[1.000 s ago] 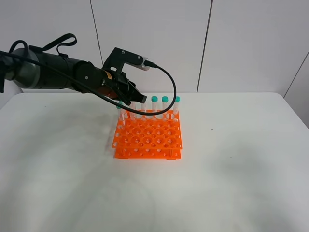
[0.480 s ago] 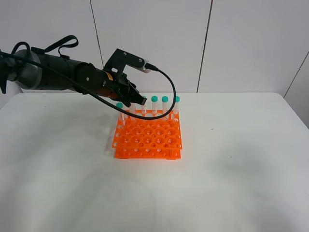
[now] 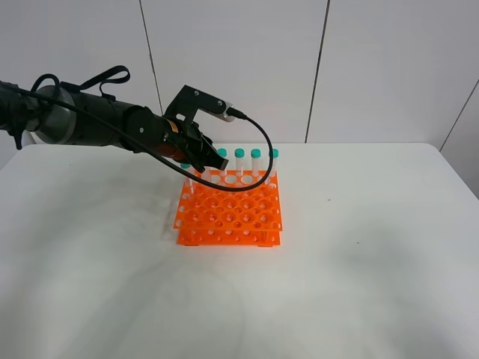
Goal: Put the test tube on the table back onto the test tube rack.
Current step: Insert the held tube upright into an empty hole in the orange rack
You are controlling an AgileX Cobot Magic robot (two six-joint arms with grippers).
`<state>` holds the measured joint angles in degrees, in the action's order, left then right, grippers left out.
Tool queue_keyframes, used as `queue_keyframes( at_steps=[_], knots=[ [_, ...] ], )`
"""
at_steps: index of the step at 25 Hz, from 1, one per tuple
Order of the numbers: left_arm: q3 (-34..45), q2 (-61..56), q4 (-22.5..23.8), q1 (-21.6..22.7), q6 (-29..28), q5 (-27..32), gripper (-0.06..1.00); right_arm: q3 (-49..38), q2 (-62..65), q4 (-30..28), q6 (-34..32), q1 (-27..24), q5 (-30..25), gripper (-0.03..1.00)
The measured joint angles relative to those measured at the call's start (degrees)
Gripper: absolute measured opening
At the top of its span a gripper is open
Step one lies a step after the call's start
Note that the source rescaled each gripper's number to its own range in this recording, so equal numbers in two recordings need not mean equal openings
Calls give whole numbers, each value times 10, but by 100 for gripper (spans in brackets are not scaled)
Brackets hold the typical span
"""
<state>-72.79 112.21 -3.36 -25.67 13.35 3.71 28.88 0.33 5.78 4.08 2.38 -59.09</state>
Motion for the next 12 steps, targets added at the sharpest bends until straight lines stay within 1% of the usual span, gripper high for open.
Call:
queue_keyframes(
  at_steps=[12],
  knots=[
    [0, 4, 0, 0, -1, -7, 0, 0, 0, 0, 0, 0, 0, 100]
  ],
)
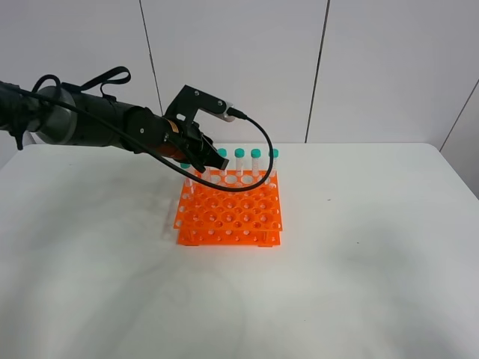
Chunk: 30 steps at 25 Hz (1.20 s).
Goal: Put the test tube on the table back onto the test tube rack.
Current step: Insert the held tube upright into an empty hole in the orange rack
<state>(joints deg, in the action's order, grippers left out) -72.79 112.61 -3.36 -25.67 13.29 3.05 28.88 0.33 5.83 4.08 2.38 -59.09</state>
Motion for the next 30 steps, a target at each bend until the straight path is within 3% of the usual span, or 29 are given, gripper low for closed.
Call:
queue_keyframes(
  at_steps=[12, 30],
  knots=[
    [0, 21, -1, 0, -4, -14, 0, 0, 0, 0, 0, 0, 0, 100],
    [0, 33, -40, 0, -5, -26, 0, 0, 0, 0, 0, 0, 0, 100]
  ],
)
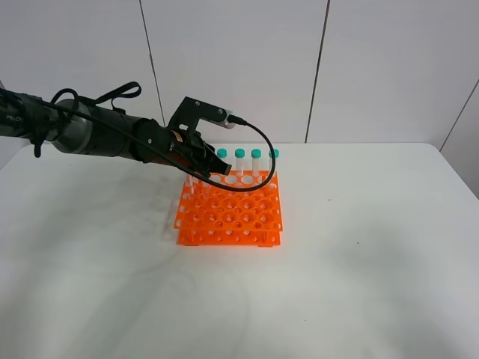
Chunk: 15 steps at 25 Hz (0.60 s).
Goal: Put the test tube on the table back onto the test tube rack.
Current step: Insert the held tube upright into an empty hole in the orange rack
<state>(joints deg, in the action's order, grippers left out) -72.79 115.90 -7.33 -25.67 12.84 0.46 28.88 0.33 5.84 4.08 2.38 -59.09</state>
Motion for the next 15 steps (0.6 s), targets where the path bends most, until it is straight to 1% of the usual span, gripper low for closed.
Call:
queue_keyframes(
  at_steps=[4, 15],
  knots=[
    [0, -10, -14, 0, 0, 7, 0, 0, 0, 0, 0, 0, 0, 100],
    [5, -17, -17, 0, -1, -5, 0, 0, 0, 0, 0, 0, 0, 100]
  ],
)
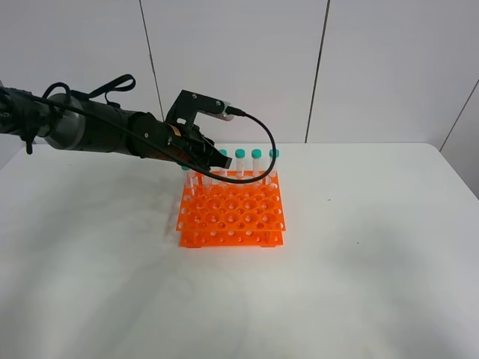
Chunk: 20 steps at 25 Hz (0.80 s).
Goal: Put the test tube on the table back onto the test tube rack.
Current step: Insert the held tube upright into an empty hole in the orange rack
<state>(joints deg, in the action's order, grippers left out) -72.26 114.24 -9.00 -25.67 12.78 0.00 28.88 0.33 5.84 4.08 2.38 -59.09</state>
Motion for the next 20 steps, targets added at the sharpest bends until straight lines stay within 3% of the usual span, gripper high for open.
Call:
queue_keyframes(
  at_steps=[8, 20],
  knots=[
    [55, 0, -1, 0, -19, -47, 0, 0, 0, 0, 0, 0, 0, 100],
    [62, 0, -2, 0, -19, -63, 0, 0, 0, 0, 0, 0, 0, 100]
  ],
)
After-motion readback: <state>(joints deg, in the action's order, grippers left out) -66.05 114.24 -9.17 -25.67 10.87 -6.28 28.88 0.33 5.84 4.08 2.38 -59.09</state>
